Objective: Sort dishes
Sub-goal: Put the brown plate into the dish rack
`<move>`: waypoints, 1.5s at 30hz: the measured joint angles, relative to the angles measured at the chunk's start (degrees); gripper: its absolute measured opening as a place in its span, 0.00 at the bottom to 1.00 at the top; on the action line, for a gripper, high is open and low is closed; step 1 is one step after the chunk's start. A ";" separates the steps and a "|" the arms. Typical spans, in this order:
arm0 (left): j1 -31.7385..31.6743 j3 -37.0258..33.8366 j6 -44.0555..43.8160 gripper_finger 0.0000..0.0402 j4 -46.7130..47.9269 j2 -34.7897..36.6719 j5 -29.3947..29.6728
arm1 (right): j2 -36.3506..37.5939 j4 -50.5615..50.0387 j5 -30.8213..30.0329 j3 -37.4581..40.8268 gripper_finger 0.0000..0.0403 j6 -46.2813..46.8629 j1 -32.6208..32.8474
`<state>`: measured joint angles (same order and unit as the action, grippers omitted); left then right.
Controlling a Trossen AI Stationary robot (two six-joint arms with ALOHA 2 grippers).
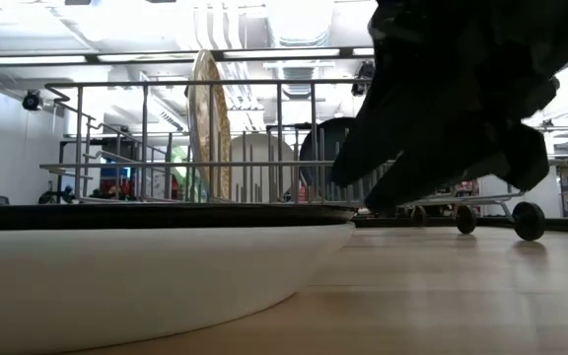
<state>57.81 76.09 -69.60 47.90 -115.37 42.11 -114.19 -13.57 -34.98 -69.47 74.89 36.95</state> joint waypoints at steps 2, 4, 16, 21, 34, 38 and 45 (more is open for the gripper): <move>-0.01 -0.96 -0.01 0.00 -2.21 0.00 0.44 | -0.69 1.16 -0.06 0.00 0.46 0.00 -0.11; -0.01 -1.53 -0.17 0.00 -3.64 0.00 1.11 | -1.08 2.12 -0.10 -0.02 0.48 0.02 -0.20; -0.07 -2.32 -1.24 0.00 -5.16 0.02 1.40 | -1.16 2.39 -2.67 -0.02 0.50 -1.13 -1.79; -0.05 -2.72 -1.93 0.00 -5.56 0.02 2.66 | -1.16 2.44 -2.63 -0.02 0.51 -1.31 -2.16; -0.11 -6.96 -2.54 0.00 -11.47 0.17 4.64 | -1.18 2.77 -2.50 0.07 0.51 -1.65 -2.51; -0.14 -7.73 -2.54 0.00 -12.21 0.17 4.83 | -1.18 3.54 -2.50 0.09 0.50 -2.61 -2.51; -0.26 -8.37 -2.55 0.00 -12.98 0.17 4.32 | -1.18 8.17 -2.57 0.09 0.49 -7.25 -3.36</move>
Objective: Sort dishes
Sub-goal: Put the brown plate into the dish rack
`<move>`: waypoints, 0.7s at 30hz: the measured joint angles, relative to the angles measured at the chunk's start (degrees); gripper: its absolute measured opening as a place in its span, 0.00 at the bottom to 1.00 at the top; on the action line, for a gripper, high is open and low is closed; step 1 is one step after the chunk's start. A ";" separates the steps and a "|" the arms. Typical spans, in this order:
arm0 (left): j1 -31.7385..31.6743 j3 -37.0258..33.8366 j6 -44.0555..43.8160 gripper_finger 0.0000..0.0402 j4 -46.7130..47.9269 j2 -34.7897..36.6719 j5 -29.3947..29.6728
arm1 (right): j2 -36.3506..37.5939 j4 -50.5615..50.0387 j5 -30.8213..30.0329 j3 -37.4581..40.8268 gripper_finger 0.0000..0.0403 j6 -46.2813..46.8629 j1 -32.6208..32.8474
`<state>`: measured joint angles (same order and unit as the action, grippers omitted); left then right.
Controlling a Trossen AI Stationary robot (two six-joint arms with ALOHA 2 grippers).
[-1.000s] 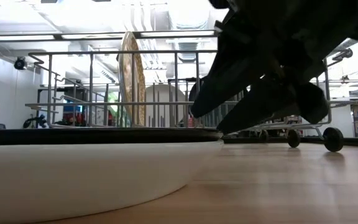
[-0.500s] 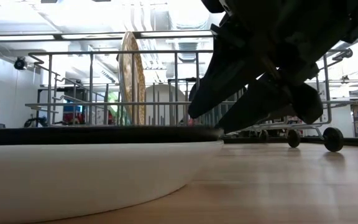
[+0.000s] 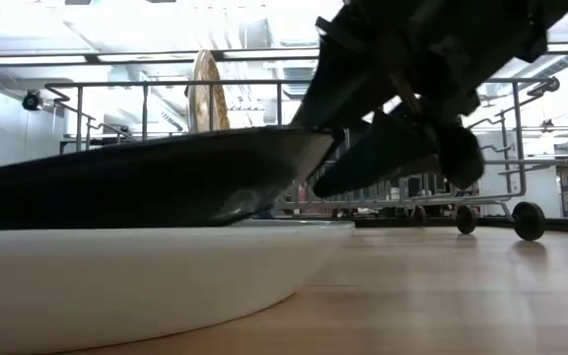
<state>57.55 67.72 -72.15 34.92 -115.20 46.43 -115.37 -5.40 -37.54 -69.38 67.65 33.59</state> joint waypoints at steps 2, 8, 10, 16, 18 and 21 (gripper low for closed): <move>-0.04 0.00 0.01 0.00 0.02 -0.02 -0.20 | -0.02 1.01 -0.02 0.00 0.49 -1.43 -0.32; -0.08 -0.04 0.01 0.00 0.00 -0.08 0.37 | -0.03 1.83 0.07 -0.02 0.45 -2.30 -1.11; -0.06 -0.07 0.01 0.00 -0.03 -0.13 1.06 | -0.04 2.05 0.28 0.00 0.42 -2.28 -1.17; -0.08 -0.18 0.03 0.00 -0.10 -0.17 1.67 | -0.07 4.41 1.44 0.07 0.34 -2.71 -1.42; -0.08 -0.46 0.01 0.00 -0.51 -0.17 1.77 | -0.07 4.40 1.57 0.07 0.31 -2.84 -1.44; -0.08 -1.18 -0.40 0.00 -1.55 -0.17 2.21 | -0.07 4.36 1.91 0.09 0.25 -3.12 -1.58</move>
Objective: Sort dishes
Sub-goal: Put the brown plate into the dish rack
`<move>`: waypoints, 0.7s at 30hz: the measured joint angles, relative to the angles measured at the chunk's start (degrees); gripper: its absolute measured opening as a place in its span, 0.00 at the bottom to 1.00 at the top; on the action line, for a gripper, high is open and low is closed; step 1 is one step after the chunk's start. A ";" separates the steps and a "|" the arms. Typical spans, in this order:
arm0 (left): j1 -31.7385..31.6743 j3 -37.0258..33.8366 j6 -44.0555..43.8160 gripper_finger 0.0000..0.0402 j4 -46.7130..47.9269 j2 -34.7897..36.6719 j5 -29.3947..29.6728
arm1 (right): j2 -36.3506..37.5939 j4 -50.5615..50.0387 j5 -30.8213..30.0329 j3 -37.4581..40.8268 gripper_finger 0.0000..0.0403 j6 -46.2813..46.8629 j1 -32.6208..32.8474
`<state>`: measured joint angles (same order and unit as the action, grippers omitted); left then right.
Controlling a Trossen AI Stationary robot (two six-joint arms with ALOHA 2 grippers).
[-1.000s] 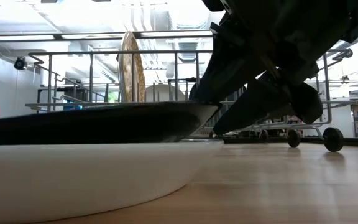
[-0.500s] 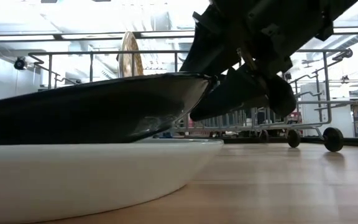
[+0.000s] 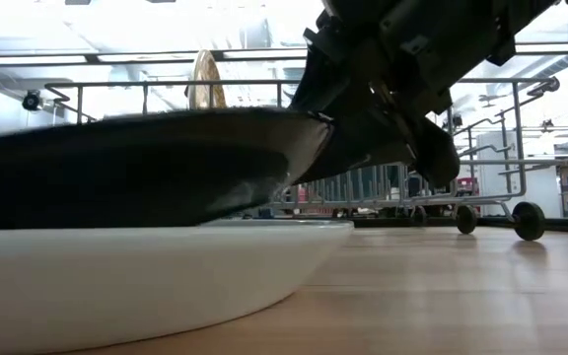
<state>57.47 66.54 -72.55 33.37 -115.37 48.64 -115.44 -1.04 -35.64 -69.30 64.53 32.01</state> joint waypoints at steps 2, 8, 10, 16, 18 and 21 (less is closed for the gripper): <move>-0.02 -0.31 -0.02 0.00 -0.91 0.00 0.13 | -0.02 -0.12 -0.05 0.02 0.21 -0.38 -0.12; 0.02 0.05 0.44 0.00 -1.22 0.00 1.39 | 0.03 0.46 -1.88 0.02 0.04 -1.32 -0.64; 0.02 0.24 0.57 0.00 -1.19 0.00 1.89 | 0.17 0.71 -1.84 -0.11 0.02 -1.95 -0.79; 0.02 1.56 2.78 0.00 -0.78 0.00 1.86 | 0.77 0.55 -0.84 -0.11 0.01 -3.33 -0.69; 0.13 2.65 4.51 0.00 -0.38 -0.02 1.86 | 1.43 0.51 -0.34 -0.11 0.01 -4.49 -0.61; 0.17 4.64 6.84 0.00 0.61 -0.02 2.00 | 2.57 0.16 0.30 -0.11 0.00 -7.06 -0.47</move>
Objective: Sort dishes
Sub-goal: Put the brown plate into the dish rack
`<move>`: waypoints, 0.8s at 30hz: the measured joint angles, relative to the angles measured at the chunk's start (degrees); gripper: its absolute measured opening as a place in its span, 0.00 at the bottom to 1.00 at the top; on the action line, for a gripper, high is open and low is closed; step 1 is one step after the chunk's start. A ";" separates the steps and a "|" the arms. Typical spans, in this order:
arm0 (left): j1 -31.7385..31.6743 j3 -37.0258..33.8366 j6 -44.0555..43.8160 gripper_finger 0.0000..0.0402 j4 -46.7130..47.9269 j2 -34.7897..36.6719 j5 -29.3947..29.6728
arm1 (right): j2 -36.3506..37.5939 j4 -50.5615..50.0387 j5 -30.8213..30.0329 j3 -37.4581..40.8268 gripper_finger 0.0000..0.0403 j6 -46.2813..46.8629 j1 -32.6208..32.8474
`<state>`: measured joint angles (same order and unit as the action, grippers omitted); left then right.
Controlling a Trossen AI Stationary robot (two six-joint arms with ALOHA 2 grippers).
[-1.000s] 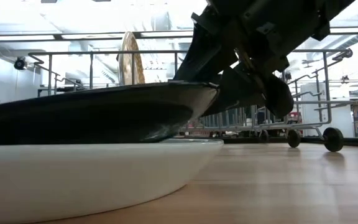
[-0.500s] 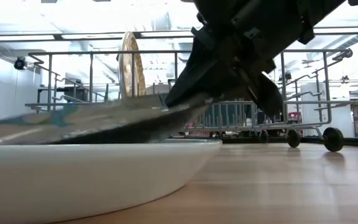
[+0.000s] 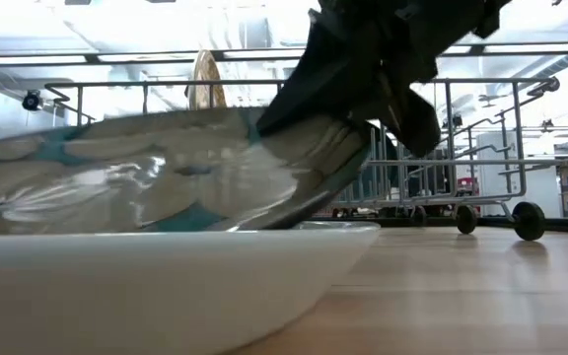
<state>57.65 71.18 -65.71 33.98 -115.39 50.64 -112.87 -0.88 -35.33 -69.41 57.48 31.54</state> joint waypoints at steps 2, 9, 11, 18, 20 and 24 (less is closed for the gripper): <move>0.00 1.13 0.90 0.00 1.52 0.00 0.12 | 0.52 -0.05 0.07 -0.16 0.00 -2.91 0.01; 0.11 4.20 1.11 0.00 5.88 0.00 0.43 | 1.18 -0.21 0.44 -1.27 0.00 -11.71 -0.06; 0.11 4.77 0.70 0.00 7.40 0.00 0.42 | 1.54 -0.29 0.46 -1.69 0.00 -13.80 -0.06; 0.57 8.74 0.54 0.00 12.63 0.04 0.45 | 2.15 -0.87 -0.01 -4.14 0.00 -22.44 0.11; 1.13 10.60 0.51 0.00 15.66 0.04 0.43 | 2.15 -1.04 -0.16 -5.09 0.00 -25.43 0.26; 3.31 15.55 -1.77 0.00 23.53 0.09 1.22 | 2.15 -3.60 -0.47 -7.19 0.00 -29.26 0.53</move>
<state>60.96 86.73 -67.49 57.51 -115.31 51.86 -110.72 -4.48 -35.80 -76.60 28.21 32.08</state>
